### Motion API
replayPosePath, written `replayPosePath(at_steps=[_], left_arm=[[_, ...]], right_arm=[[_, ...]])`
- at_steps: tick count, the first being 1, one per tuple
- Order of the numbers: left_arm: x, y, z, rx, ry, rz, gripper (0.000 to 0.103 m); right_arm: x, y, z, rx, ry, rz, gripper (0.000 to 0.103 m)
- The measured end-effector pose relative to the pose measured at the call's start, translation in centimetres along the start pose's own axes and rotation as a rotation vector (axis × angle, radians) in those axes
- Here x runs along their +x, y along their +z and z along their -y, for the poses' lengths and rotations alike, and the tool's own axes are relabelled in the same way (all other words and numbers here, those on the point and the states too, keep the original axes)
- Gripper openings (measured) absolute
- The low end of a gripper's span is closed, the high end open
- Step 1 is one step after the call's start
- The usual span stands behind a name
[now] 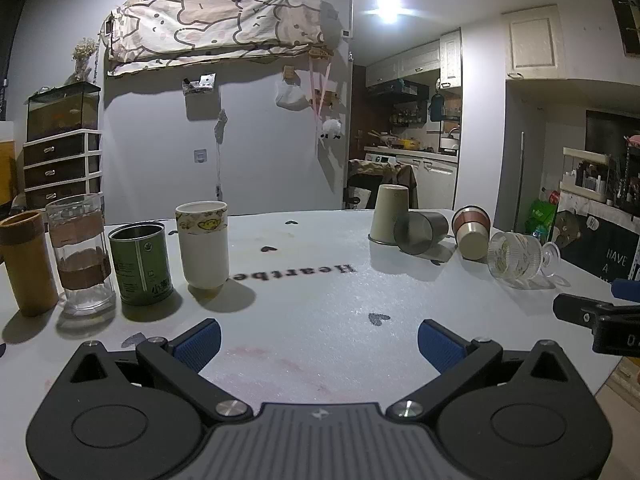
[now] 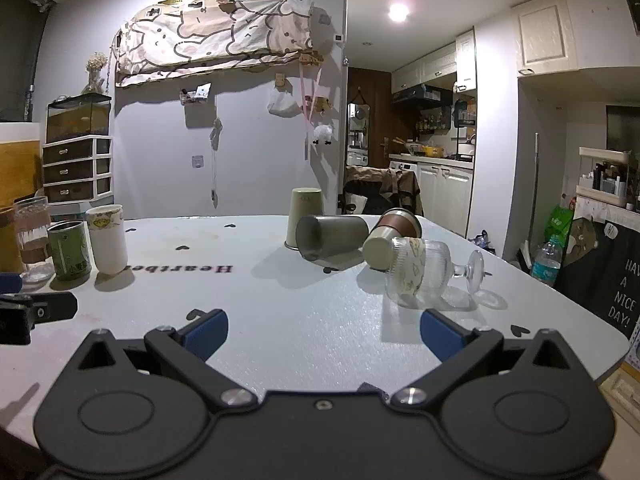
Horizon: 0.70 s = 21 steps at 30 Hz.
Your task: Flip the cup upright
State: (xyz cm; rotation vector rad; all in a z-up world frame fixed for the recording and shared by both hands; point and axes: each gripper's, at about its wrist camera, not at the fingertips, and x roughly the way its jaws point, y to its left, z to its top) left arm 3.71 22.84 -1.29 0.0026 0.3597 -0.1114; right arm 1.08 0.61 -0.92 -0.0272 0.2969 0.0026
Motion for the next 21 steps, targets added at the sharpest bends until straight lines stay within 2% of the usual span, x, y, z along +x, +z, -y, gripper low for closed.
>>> replayPosePath(at_steps=[21], left_arm=[[-0.37, -0.03, -0.73, -0.02, 0.003, 0.003, 0.103]], right_arm=[[-0.24, 0.35, -0.6, -0.009, 0.018, -0.008, 0.103]])
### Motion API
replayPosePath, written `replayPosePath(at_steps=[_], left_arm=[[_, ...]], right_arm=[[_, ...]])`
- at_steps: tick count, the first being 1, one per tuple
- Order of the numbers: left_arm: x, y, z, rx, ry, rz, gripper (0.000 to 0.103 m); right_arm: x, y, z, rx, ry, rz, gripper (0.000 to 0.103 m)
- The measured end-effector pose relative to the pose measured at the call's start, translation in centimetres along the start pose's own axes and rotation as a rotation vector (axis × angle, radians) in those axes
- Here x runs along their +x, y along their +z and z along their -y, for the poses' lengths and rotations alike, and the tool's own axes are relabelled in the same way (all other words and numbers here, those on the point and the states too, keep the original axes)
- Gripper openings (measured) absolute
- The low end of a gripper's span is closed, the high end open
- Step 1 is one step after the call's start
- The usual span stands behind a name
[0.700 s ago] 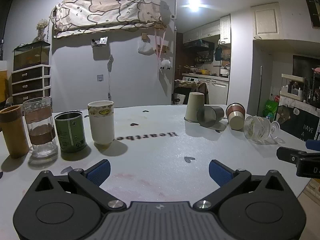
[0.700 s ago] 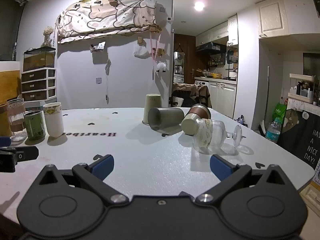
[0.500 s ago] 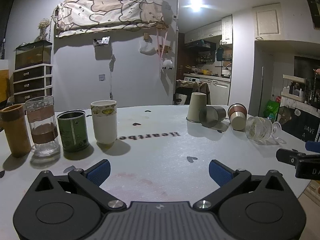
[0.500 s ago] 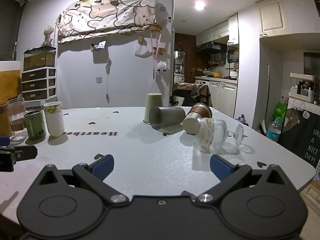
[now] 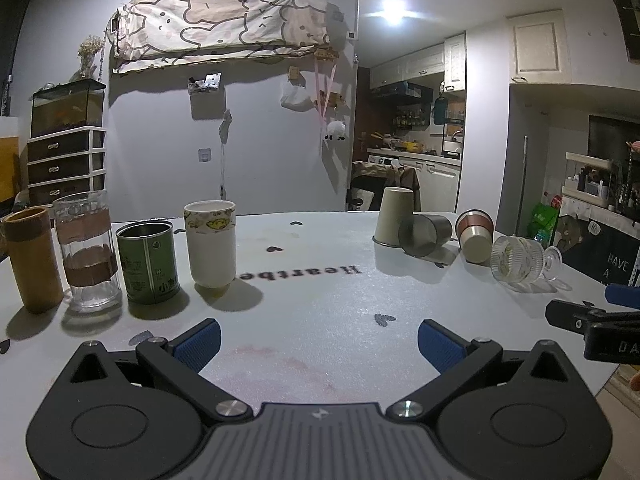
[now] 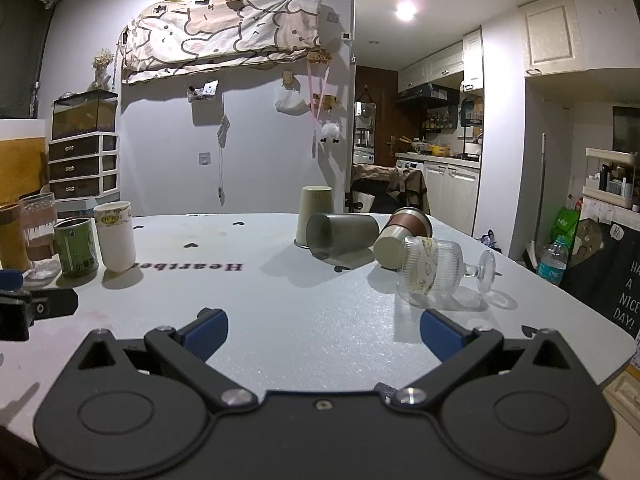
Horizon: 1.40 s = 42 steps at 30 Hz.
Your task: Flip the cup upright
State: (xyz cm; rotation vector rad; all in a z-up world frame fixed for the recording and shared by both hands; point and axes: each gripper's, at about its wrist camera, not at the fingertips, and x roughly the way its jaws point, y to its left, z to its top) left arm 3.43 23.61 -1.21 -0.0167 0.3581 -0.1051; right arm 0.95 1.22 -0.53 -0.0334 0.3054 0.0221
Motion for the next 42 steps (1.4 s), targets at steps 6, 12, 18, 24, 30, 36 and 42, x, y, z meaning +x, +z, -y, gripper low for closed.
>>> replayPosePath(at_steps=[6, 12, 18, 24, 30, 36, 42], left_arm=[[0.0, 0.0, -0.1, 0.001, -0.004, 0.0, 0.103], [0.0, 0.0, 0.0, 0.001, -0.004, 0.0, 0.103], [0.1, -0.1, -0.1, 0.001, -0.009, -0.003, 0.103], [0.1, -0.2, 0.0, 0.0, -0.017, -0.002, 0.103], [-0.1, -0.4, 0.0, 0.002, -0.035, 0.003, 0.103], [-0.1, -0.5, -0.1, -0.002, -0.038, 0.003, 0.103], [-0.1, -0.8, -0.8, -0.029, -0.032, 0.002, 0.103]], right_arm=[[-0.1, 0.2, -0.1, -0.006, 0.006, 0.001, 0.103], [-0.1, 0.2, 0.0, -0.003, 0.004, -0.001, 0.103], [-0.1, 0.1, -0.1, -0.006, 0.005, -0.001, 0.103], [0.3, -0.1, -0.1, -0.005, 0.005, -0.009, 0.103], [2.0, 0.7, 1.7, 0.05, -0.057, -0.016, 0.103], [5.1, 4.5, 5.2, 0.186, -0.131, 0.031, 0.103], [9.7, 8.3, 9.0, 0.435, -0.16, 0.014, 0.095]])
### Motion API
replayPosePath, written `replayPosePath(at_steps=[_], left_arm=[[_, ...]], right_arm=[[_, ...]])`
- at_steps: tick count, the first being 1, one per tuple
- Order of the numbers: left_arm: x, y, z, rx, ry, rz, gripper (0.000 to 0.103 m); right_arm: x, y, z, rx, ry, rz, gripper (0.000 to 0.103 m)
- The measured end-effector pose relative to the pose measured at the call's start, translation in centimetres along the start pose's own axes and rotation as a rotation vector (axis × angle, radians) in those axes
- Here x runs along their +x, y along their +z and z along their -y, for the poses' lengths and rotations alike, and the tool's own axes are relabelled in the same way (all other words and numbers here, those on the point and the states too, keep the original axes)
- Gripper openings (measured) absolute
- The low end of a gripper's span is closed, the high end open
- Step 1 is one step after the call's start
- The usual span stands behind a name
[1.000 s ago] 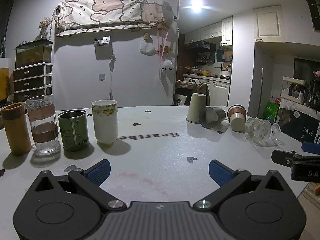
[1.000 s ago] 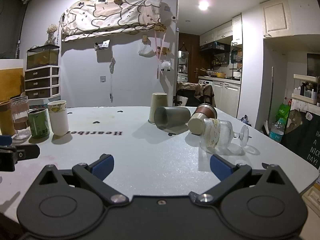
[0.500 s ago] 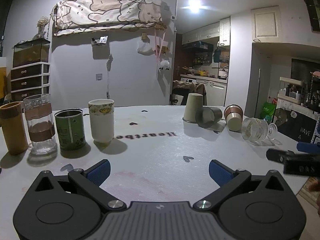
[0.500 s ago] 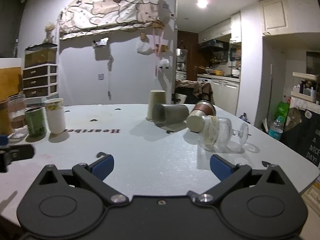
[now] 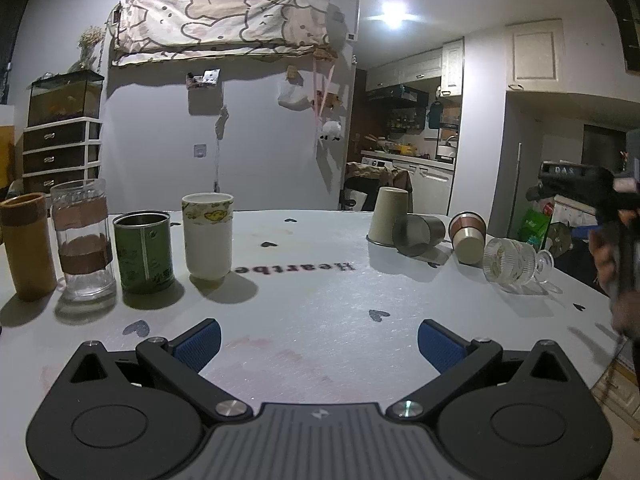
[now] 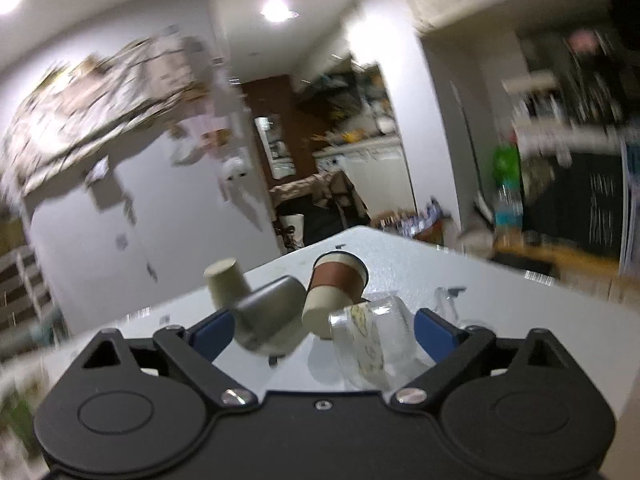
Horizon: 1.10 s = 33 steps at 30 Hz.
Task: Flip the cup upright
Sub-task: 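Move the right gripper to the fallen ribbed glass and grasp its bowl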
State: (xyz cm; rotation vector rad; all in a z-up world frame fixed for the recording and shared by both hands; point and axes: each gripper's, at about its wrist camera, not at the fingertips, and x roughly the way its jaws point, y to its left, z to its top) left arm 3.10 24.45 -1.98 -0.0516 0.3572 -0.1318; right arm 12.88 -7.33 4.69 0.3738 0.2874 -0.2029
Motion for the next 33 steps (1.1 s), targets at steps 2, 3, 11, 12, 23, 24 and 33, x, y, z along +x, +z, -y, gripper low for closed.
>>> replayPosePath(at_steps=[2, 3, 11, 12, 23, 24, 33], left_arm=[[-0.1, 0.0, -0.3, -0.005, 0.002, 0.0, 0.103], [-0.1, -0.1, -0.5, -0.008, 0.004, 0.0, 0.103], [-0.2, -0.4, -1.6, -0.034, 0.025, -0.008, 0.103], [-0.1, -0.4, -1.8, -0.038, 0.028, -0.01, 0.103], [0.0, -0.8, -2.4, -0.047, 0.039, -0.025, 0.103], [0.1, -0.8, -2.5, -0.048, 0.039, -0.026, 0.103], [0.0, -0.9, -2.2, -0.046, 0.034, -0.028, 0.103]], right_arm=[[2.1, 1.0, 1.0, 0.117, -0.025, -0.038, 0.092], [3.0, 1.2, 1.6, 0.168, -0.034, -0.053, 0.091], [10.4, 0.8, 5.7, 0.512, -0.161, -0.198, 0.081], [11.0, 0.6, 6.1, 0.544, -0.174, -0.205, 0.081], [15.6, -1.3, 8.6, 0.775, -0.223, -0.303, 0.085], [15.8, -1.5, 8.6, 0.779, -0.203, -0.308, 0.087], [16.5, -1.1, 7.9, 0.714, -0.184, -0.366, 0.091]])
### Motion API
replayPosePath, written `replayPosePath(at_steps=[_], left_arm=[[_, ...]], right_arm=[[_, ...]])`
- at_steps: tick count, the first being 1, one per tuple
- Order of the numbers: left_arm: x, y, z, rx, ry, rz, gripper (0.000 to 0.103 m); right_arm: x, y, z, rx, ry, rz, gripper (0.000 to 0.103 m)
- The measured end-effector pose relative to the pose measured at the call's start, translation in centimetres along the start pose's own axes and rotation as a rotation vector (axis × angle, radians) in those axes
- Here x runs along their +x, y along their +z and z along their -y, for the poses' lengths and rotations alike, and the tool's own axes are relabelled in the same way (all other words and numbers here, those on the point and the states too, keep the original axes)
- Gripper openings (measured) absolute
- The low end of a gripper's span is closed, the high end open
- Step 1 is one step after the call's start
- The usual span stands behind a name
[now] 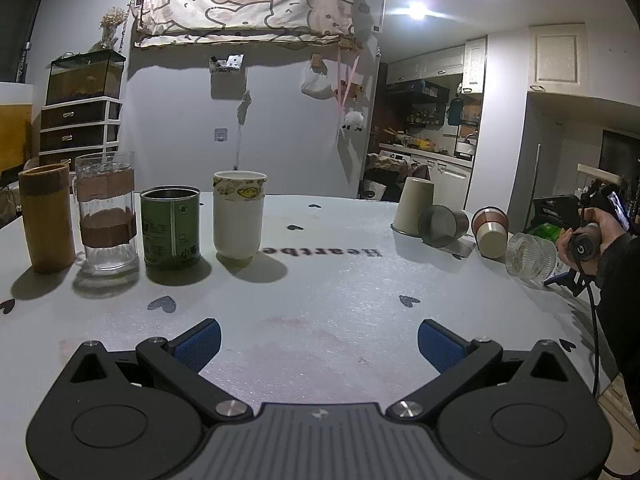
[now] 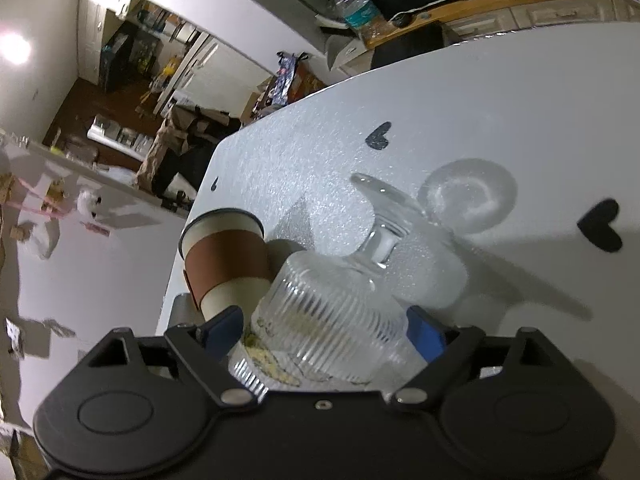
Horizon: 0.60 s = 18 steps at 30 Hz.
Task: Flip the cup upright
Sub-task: 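Move the right gripper to the fallen ribbed glass and grasp its bowl, then lift the ribbed glass with the right gripper and rotate it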
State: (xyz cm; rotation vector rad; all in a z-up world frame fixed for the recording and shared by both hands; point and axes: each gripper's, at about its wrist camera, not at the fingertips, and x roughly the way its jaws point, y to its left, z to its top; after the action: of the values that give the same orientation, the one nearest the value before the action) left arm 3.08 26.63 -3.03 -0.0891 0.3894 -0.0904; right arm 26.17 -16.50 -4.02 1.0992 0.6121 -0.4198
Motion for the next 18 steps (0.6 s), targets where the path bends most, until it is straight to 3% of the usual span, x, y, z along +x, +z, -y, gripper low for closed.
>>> replayPosePath(at_steps=[8, 18], left_arm=[[0.1, 0.0, -0.2, -0.014, 0.008, 0.0, 0.103], [-0.2, 0.0, -0.4, -0.019, 0.001, 0.006, 0.103]], right_arm=[[-0.3, -0.6, 0.1, -0.121, 0.059, -0.065, 0.089], [-5.0, -8.4, 1.1, -0.313, 0.184, -0.255, 0.089]])
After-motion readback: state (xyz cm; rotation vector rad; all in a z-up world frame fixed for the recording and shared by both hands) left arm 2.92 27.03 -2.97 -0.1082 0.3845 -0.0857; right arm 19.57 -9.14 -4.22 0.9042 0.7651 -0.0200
